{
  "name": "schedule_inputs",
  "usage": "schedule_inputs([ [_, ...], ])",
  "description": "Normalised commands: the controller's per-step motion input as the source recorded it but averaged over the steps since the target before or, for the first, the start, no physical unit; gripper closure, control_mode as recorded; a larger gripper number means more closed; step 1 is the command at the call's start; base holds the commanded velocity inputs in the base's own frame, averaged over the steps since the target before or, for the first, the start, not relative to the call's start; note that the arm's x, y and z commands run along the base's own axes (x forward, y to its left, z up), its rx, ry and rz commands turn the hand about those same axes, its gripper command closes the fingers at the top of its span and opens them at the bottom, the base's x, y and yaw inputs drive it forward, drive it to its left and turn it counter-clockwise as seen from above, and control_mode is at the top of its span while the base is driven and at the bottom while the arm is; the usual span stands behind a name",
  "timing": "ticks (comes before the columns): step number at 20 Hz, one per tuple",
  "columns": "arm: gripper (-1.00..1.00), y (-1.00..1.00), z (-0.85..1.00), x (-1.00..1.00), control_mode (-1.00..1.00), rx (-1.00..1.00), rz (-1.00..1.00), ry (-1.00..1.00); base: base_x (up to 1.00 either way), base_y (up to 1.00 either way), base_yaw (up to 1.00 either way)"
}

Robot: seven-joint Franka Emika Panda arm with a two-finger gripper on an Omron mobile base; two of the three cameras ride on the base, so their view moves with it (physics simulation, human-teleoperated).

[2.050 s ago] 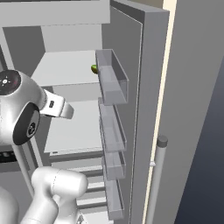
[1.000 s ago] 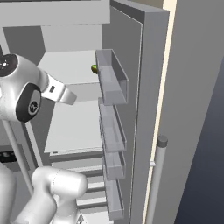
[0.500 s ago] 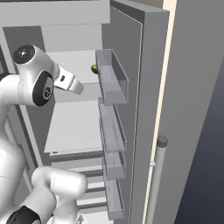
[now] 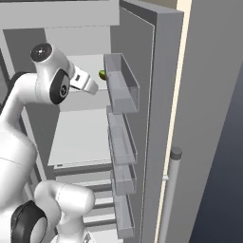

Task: Open the fridge, remove the kiwi, cucumber, and fish, and place them on any counter.

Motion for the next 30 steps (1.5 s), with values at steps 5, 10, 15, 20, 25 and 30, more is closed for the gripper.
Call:
schedule_inputs([
  [5,-1.0,-0.15,0.0,0.48,-1.0,0.0,-0.02,0.0,0.0,0.0,0.0],
  [10,-1.0,-0.06,0.0,0.5,-1.0,0.0,-0.01,0.0,0.0,0.0,0.0],
  [15,-1.0,-0.15,0.0,0.49,-1.0,0.0,-0.02,0.0,0.0,0.0,0.0],
  [20,-1.0,-0.05,0.0,0.44,-1.0,0.0,-0.02,0.0,0.0,0.0,0.0],
  [25,-1.0,-0.02,-0.01,0.34,-1.0,0.0,-0.01,0.0,0.0,0.0,0.0],
  [30,-1.0,-0.08,-0.03,0.23,-1.0,0.0,-0.01,0.0,0.0,0.0,0.0],
])
